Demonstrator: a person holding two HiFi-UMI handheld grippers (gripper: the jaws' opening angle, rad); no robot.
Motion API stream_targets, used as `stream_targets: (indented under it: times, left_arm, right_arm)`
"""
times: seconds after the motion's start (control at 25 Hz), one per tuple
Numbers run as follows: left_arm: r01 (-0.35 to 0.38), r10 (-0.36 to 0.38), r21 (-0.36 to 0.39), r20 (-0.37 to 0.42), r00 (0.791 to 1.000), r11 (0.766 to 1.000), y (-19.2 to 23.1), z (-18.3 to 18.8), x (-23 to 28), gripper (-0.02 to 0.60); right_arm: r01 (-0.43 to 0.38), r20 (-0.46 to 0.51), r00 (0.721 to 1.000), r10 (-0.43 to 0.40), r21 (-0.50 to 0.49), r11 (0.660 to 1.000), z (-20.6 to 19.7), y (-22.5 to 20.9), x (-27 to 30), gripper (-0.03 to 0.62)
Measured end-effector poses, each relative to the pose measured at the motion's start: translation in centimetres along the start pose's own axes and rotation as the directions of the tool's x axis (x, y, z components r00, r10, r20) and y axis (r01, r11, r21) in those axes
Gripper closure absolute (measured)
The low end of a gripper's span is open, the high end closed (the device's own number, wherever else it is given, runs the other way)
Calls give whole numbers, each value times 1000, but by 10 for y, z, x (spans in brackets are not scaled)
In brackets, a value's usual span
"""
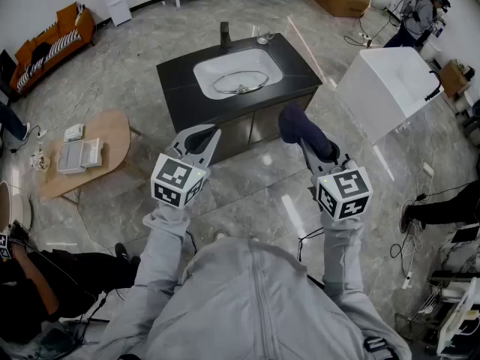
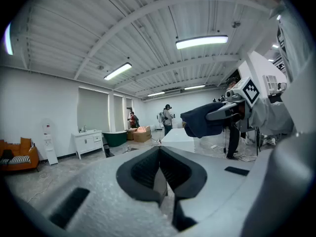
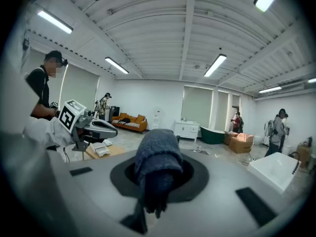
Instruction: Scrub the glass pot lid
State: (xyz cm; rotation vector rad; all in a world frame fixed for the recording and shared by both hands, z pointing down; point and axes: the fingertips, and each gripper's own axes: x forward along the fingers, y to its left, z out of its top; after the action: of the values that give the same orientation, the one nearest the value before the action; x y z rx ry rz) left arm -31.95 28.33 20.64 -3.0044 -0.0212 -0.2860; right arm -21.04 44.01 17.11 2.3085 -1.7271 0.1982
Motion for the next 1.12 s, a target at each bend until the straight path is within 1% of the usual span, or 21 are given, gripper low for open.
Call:
stream_targets:
  times: [0.2,0.36,0.6,0.8,0.96,1.12]
  left_arm:
    - [16,-16,8,-10,1000,1000,-7,-2,11,554]
    - [18,-18,10,-14,1000,1000,-11,-1,20,554]
    - [17,-17,30,-13,1000,999,-22,7,42,554]
    - [-8,9,46,-18,1000,999,-30,11,50,554]
    - [-35,35,37,-14,999,999,-36,13,51,554]
    - [-44,44,24,-19,999,999,-39,12,55,554]
  right_arm:
    - [-3,5,1000,3,-7,1000,-2,-8,3,527]
    - [-8,28,1000,8,6,1000,-2,-17,0,526]
    - [0,48,999,-2,32,999,-8,-45,-5,526]
    - [-32,64,997,31,22,999,-12,-56,-4,526]
    - [-69,81,995,67,27,997,-15,-61,-4,526]
    - [-74,90,994,69,50,996,-14,-71,-2,526]
